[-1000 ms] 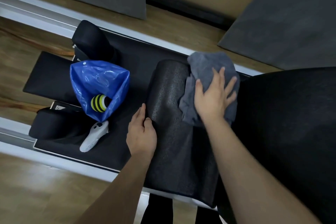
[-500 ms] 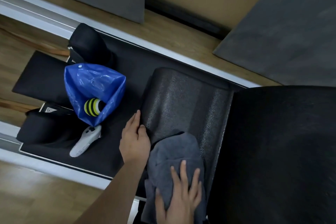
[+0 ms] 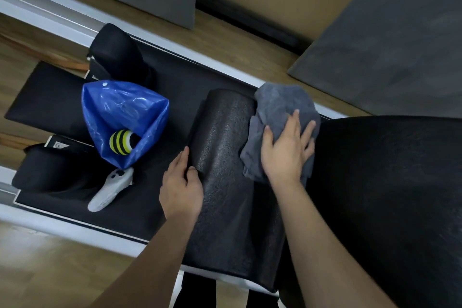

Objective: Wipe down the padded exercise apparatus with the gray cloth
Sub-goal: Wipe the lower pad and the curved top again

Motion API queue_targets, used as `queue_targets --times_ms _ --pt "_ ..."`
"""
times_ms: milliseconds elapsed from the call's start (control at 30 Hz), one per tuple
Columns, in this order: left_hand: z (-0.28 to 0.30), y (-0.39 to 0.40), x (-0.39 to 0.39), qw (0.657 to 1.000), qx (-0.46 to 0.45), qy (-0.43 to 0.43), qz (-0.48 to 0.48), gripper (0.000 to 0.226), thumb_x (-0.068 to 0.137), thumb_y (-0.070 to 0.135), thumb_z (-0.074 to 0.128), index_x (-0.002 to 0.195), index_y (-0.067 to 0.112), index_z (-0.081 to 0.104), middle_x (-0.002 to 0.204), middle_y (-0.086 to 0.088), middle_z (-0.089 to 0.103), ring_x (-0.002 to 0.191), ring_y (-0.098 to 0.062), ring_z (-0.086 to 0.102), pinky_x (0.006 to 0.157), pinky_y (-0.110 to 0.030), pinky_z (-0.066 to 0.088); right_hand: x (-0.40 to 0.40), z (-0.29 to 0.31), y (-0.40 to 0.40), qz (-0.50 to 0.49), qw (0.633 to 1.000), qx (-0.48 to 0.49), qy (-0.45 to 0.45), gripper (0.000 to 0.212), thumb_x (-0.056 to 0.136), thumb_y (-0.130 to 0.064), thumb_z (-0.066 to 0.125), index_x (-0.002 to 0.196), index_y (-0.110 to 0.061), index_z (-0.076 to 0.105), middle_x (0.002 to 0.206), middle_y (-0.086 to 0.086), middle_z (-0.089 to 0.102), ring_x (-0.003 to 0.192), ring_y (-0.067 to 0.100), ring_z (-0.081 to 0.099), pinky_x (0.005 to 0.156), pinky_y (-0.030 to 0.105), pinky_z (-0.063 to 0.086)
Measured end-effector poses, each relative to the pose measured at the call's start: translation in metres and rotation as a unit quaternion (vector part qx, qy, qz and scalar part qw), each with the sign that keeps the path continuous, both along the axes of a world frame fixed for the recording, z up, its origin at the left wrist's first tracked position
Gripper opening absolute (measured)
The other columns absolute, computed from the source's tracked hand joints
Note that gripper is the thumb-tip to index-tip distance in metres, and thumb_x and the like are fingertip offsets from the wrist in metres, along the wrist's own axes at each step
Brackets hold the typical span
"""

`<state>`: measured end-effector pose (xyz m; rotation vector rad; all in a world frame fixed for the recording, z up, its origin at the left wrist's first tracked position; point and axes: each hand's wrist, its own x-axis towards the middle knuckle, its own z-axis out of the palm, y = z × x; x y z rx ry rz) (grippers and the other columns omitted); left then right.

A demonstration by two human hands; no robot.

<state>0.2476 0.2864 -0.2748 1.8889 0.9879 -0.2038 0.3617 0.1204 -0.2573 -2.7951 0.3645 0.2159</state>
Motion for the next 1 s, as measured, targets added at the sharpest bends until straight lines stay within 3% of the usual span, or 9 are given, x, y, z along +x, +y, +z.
queue_targets --times_ms 167,300,467,567,767,867,1000 --pt "0.001 -0.001 0.001 1.0 0.006 0.001 -0.003 0.053 0.098 0.023 0.041 0.146 0.043 0.044 0.153 0.015 0.044 0.141 -0.013 0.04 0.115 -0.044 0.034 -0.136 0.0 0.009 0.062 0.998 -0.012 0.015 0.064 0.089 -0.043 0.047 0.149 -0.023 0.033 0.166 -0.005 0.017 0.153 0.033 0.006 0.115 0.055 0.022" --pt "-0.001 -0.002 0.001 1.0 0.014 -0.005 -0.002 0.054 0.095 0.023 0.042 0.145 0.042 0.046 0.152 0.015 0.046 0.139 -0.014 0.043 0.112 -0.042 0.036 -0.223 0.001 0.013 0.063 0.996 -0.019 0.064 0.066 0.082 -0.045 0.046 0.144 -0.024 0.04 0.164 -0.004 0.026 0.151 0.033 0.019 0.109 0.052 0.025" --pt "-0.002 -0.003 0.001 1.0 0.025 -0.005 -0.001 0.053 0.096 0.019 0.044 0.146 0.038 0.047 0.152 0.013 0.047 0.139 -0.016 0.043 0.112 -0.042 0.036 -0.169 -0.004 0.023 -0.062 0.998 0.008 0.001 0.053 0.085 -0.033 0.048 0.137 -0.02 0.045 0.16 0.001 0.035 0.149 0.035 0.021 0.105 0.059 0.023" --pt "-0.002 -0.003 0.0 1.0 0.028 -0.005 -0.005 0.053 0.097 0.02 0.043 0.147 0.039 0.046 0.152 0.013 0.046 0.141 -0.016 0.041 0.116 -0.045 0.034 -0.109 -0.006 0.016 -0.06 0.997 -0.013 -0.037 0.053 0.086 -0.019 0.062 0.137 -0.016 0.049 0.159 0.004 0.035 0.148 0.037 0.021 0.107 0.059 0.022" --pt "-0.004 -0.002 0.0 0.999 0.032 -0.008 -0.008 0.052 0.098 0.022 0.042 0.147 0.039 0.045 0.153 0.014 0.045 0.139 -0.013 0.041 0.11 -0.034 0.033 0.01 -0.002 -0.001 -0.045 0.996 -0.07 -0.036 0.051 0.096 -0.017 0.054 0.144 -0.009 0.041 0.16 0.008 0.032 0.15 0.036 0.016 0.12 0.052 0.012" --pt "-0.004 -0.002 0.0 0.999 0.03 -0.008 -0.014 0.052 0.098 0.023 0.042 0.148 0.038 0.044 0.153 0.013 0.046 0.139 -0.014 0.042 0.11 -0.036 0.034 -0.006 0.0 -0.001 -0.041 0.997 -0.054 -0.041 0.056 0.097 -0.014 0.053 0.149 -0.007 0.034 0.161 0.007 0.031 0.152 0.033 0.015 0.121 0.051 0.016" --pt "-0.002 -0.003 0.002 1.0 0.026 -0.01 -0.01 0.052 0.097 0.023 0.042 0.148 0.037 0.045 0.153 0.012 0.046 0.138 -0.016 0.043 0.109 -0.039 0.035 -0.091 -0.001 0.004 -0.026 0.999 -0.036 -0.031 0.059 0.092 -0.014 0.058 0.147 -0.012 0.037 0.161 0.002 0.031 0.152 0.031 0.017 0.116 0.054 0.027"
